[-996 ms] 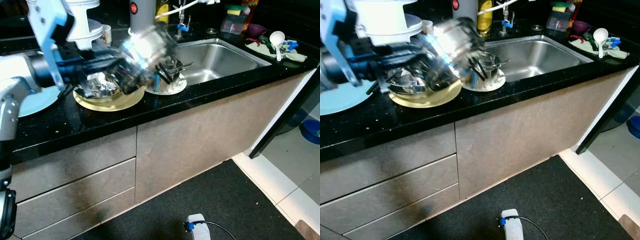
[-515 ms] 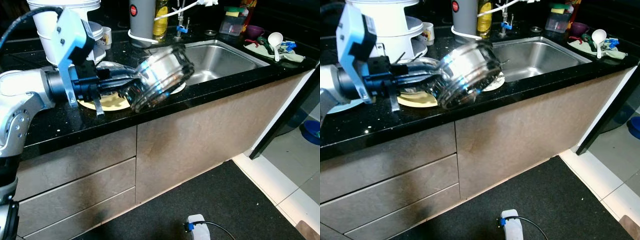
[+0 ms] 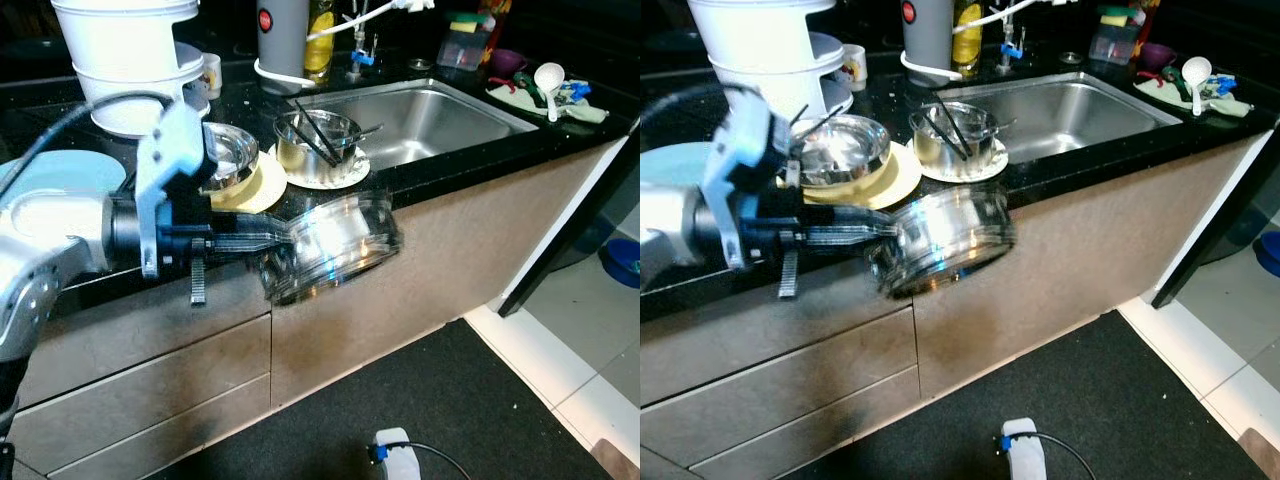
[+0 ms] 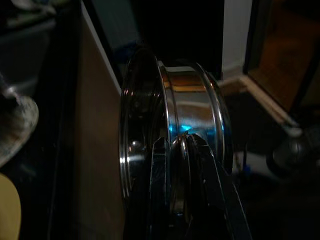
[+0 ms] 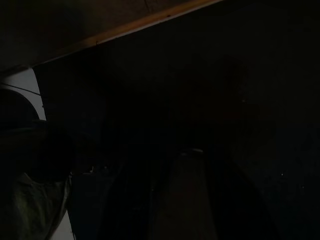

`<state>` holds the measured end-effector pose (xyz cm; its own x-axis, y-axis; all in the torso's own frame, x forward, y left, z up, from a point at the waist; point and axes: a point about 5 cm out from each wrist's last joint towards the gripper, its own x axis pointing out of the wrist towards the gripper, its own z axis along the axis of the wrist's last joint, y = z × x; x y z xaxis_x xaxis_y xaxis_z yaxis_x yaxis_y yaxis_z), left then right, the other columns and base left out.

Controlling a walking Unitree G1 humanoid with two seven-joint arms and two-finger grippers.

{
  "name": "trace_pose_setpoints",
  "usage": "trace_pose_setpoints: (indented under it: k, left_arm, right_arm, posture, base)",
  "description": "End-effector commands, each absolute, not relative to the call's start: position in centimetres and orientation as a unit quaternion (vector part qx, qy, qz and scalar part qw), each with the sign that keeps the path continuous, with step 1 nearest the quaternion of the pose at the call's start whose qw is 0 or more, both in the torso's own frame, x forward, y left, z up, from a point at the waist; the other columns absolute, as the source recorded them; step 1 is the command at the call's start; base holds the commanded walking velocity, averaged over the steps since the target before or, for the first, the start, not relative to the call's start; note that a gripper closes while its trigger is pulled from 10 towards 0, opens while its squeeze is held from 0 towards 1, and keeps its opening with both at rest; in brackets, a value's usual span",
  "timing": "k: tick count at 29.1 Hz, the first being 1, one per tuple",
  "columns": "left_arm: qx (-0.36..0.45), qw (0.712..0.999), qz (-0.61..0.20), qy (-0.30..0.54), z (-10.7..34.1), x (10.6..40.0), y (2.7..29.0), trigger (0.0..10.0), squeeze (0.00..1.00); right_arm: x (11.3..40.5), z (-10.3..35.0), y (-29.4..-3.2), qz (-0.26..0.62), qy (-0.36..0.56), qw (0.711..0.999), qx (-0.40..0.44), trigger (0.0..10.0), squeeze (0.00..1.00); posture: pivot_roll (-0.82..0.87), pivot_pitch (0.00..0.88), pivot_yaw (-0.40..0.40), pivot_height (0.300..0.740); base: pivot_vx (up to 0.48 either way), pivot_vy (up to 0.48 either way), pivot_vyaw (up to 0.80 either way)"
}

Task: Kitchen organization

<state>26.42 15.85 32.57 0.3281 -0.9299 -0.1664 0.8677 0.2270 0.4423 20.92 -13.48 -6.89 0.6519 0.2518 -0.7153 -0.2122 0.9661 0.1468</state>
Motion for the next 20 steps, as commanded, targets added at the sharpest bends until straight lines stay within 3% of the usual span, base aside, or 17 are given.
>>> trace_pose_setpoints:
  k: [1, 20]
  left_arm:
    - [0.262, 0.774, -0.574, -0.047, 31.9, 26.2, 15.9, 0.0, 0.0]
    - [0.318, 0.739, -0.588, 0.087, 22.3, 24.9, 13.5, 0.0, 0.0]
  right_arm:
    - [20.3, -7.3, -13.6, 0.125, 0.41, 0.903, 0.025, 10.0, 0.0]
    - [20.3, -7.3, -13.5, 0.125, 0.41, 0.903, 0.027, 10.0, 0.0]
  posture:
    - [0.01, 0.163, -0.04, 0.74]
    - [0.01, 0.166, -0.034, 0.74]
  base:
    - [0.0, 0.0, 0.0]
    - [0.0, 0.0, 0.0]
